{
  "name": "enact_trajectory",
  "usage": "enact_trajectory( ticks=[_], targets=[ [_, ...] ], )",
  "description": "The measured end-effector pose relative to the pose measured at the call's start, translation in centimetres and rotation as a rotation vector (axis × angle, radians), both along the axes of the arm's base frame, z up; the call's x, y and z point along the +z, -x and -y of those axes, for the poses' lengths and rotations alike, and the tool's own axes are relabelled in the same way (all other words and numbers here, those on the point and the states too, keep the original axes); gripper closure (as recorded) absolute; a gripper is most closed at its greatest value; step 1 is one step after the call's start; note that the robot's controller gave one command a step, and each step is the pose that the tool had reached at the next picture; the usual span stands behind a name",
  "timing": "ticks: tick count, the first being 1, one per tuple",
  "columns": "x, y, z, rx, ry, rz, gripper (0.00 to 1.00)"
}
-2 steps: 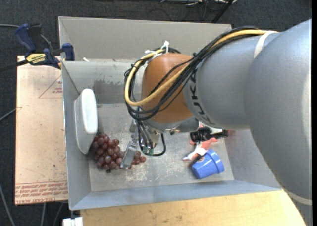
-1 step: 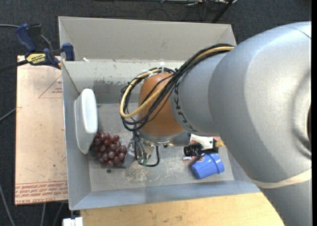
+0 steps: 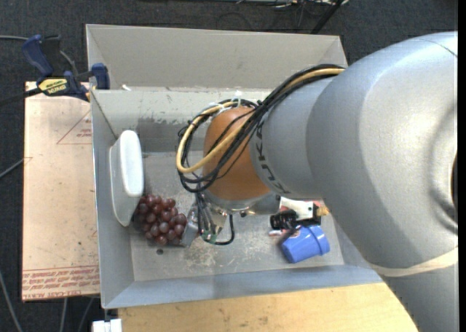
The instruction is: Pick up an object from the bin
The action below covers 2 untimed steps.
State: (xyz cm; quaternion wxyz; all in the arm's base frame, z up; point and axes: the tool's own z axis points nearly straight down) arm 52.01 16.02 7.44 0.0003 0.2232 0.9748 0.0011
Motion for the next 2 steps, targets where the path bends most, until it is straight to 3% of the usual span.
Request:
enact_trajectory(
  ticks=[1, 2],
  targets=[
    [4.0, -0.1, 0.5, -0.011, 0.002, -0.008, 1.00],
    [10.1, 0.5, 1.6, -0.022, 0.002, -0.005, 1.00]
  ],
)
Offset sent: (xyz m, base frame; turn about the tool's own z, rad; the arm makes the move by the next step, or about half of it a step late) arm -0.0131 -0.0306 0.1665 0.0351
